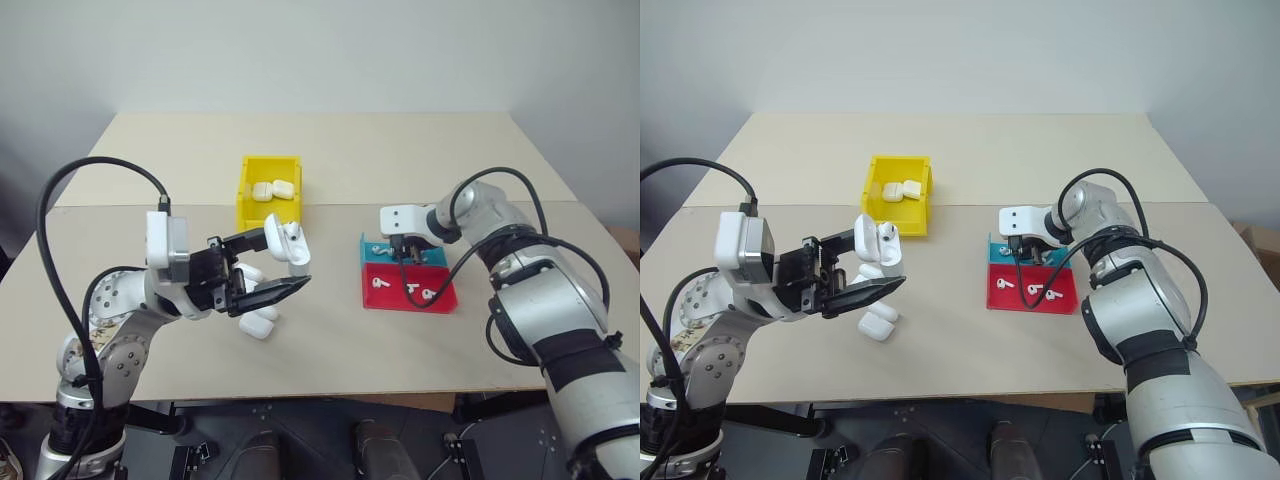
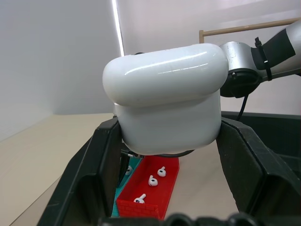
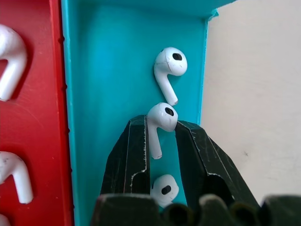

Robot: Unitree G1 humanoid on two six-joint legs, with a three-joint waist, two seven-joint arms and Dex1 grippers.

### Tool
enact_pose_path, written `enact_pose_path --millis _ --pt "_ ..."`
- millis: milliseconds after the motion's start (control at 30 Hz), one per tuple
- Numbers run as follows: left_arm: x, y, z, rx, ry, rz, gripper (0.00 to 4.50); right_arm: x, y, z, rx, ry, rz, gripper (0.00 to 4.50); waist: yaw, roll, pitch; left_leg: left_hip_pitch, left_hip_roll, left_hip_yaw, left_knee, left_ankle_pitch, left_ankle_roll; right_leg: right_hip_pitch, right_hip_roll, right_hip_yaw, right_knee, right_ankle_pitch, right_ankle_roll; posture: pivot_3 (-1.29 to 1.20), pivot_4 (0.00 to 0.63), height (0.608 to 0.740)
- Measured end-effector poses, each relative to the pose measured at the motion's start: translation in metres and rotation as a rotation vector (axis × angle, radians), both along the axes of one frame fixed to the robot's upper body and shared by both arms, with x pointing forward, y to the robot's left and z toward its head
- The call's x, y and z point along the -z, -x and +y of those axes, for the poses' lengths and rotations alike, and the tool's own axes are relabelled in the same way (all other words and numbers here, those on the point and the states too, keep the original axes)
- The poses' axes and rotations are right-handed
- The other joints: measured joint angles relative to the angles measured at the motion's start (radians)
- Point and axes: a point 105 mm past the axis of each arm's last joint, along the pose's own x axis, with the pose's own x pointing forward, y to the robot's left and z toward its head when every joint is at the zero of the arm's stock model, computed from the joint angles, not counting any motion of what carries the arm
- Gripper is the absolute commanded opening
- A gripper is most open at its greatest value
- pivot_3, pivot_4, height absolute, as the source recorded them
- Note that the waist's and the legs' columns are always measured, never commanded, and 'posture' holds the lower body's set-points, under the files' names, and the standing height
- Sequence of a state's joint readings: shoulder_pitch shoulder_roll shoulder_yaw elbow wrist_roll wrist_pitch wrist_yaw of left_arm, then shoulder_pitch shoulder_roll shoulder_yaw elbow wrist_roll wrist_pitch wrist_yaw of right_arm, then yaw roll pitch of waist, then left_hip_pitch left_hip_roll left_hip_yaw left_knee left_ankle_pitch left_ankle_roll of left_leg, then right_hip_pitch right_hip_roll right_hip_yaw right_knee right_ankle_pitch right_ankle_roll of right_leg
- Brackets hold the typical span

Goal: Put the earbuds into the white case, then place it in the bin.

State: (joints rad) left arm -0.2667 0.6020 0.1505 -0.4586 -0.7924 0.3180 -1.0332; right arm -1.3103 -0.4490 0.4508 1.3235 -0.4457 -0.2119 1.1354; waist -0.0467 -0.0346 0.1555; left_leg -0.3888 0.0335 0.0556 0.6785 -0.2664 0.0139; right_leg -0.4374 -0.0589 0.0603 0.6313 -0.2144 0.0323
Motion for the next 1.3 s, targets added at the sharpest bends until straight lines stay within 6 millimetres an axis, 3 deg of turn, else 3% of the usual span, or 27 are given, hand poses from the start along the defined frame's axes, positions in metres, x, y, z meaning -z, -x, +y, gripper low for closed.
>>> enact_pose_path --millis 67,133,233,300,400,500,667,833,967,1300 --pt "-0.001 -0.001 -0.001 0.008 -0.003 0.000 2.78 -0.004 0.001 -0.004 0.013 -0.037 0.010 0.65 0.001 0.000 0.000 0.000 0.000 0.000 0.000 0.000 0.000 0.000 0.000 0.000 0.000 0.000 0.000 0.00 0.150 0.740" --pt "-0.004 -0.003 -0.002 0.017 -0.001 -0.005 2.78 -0.022 0.001 -0.008 0.039 -0.156 0.001 0.65 0.005 0.001 0.001 -0.001 0.000 0.000 0.000 0.000 0.000 0.000 0.000 0.000 -0.001 0.000 0.001 0.00 0.150 0.740" --pt "-0.007 -0.006 -0.004 0.038 0.013 -0.002 2.78 -0.059 0.002 -0.010 0.070 -0.380 -0.002 0.65 0.004 0.002 0.001 -0.001 0.000 0.000 0.000 0.000 0.000 0.000 0.000 0.000 -0.001 0.000 0.001 0.00 0.150 0.740" --pt "-0.008 -0.008 -0.007 0.058 0.025 0.003 2.78 -0.096 0.010 -0.007 0.063 -0.607 0.009 0.65 0.005 0.002 0.001 -0.001 0.000 -0.001 0.000 0.000 0.000 0.000 0.000 0.000 -0.001 0.000 0.001 0.00 0.150 0.740" --pt "-0.011 -0.012 -0.011 0.090 0.039 0.009 2.78 -0.130 0.040 -0.007 0.029 -0.924 0.070 0.65 0.012 0.002 0.001 -0.001 0.001 -0.004 0.000 0.000 0.000 0.001 0.001 -0.002 -0.001 0.000 0.001 0.00 0.150 0.740" --pt "-0.018 -0.021 -0.017 0.119 0.096 0.017 2.78 -0.146 0.083 0.009 -0.017 -1.261 0.235 0.65 0.025 0.002 0.001 -0.002 0.001 -0.005 0.001 0.000 0.000 0.001 0.000 -0.002 0.000 0.000 0.001 0.00 0.150 0.740" --pt "-0.023 -0.030 -0.030 0.187 0.113 0.024 2.78 -0.178 0.144 0.038 -0.157 -1.447 0.281 0.65 0.026 0.002 0.001 -0.001 0.000 -0.004 0.002 0.000 0.000 0.001 0.001 -0.001 0.001 0.001 0.001 0.00 0.150 0.740" --pt "-0.020 -0.033 -0.040 0.241 0.094 0.030 2.78 -0.185 0.170 0.059 -0.212 -1.483 0.266 0.65 0.026 0.002 0.001 -0.001 0.000 -0.003 0.002 0.000 0.001 0.001 0.002 -0.001 0.000 0.001 0.001 0.00 0.150 0.740" --pt "-0.019 -0.034 -0.042 0.255 0.099 0.035 2.78 -0.174 0.180 0.067 -0.186 -1.478 0.248 0.65 0.026 0.002 0.001 -0.002 0.000 -0.003 0.002 0.000 0.001 0.001 0.002 -0.001 -0.001 0.001 0.001 0.00 0.150 0.740" --pt "-0.020 -0.034 -0.044 0.267 0.092 0.024 2.78 -0.155 0.183 0.081 -0.158 -1.419 0.200 0.65 0.021 0.002 0.001 -0.002 0.000 -0.003 0.002 0.000 0.001 0.001 0.002 -0.001 -0.001 0.001 0.002 0.00 0.150 0.740"
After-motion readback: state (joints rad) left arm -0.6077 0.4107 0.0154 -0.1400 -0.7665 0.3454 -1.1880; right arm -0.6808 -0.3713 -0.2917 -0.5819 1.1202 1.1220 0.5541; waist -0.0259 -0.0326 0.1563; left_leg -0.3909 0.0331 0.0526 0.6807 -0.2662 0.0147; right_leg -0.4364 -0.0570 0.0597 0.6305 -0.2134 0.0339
